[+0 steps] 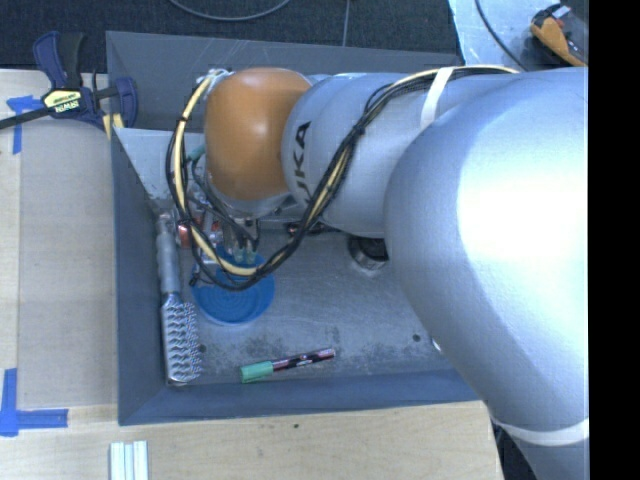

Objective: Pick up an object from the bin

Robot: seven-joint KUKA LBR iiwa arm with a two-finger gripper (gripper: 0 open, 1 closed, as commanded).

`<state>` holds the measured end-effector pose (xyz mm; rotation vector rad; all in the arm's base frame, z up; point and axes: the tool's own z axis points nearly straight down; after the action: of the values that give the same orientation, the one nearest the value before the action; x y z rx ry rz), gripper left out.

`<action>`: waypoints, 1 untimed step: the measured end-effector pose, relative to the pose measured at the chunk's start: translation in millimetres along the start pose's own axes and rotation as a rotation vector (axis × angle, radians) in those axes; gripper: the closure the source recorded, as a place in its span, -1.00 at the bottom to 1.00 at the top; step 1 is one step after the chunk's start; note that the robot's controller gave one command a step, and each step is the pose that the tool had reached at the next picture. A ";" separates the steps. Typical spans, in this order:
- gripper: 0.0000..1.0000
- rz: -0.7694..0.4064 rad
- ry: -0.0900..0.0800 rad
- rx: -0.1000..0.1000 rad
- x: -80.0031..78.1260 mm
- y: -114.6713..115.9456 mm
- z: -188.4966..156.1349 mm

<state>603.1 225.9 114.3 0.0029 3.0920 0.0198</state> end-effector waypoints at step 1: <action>-1.00 -0.018 0.028 0.009 21.4 -44.4 40.9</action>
Offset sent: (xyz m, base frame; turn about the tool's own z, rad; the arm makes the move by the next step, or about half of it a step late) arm -0.0015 -0.0188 -0.0281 0.0212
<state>583.7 182.0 71.9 -0.0255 3.1198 0.0051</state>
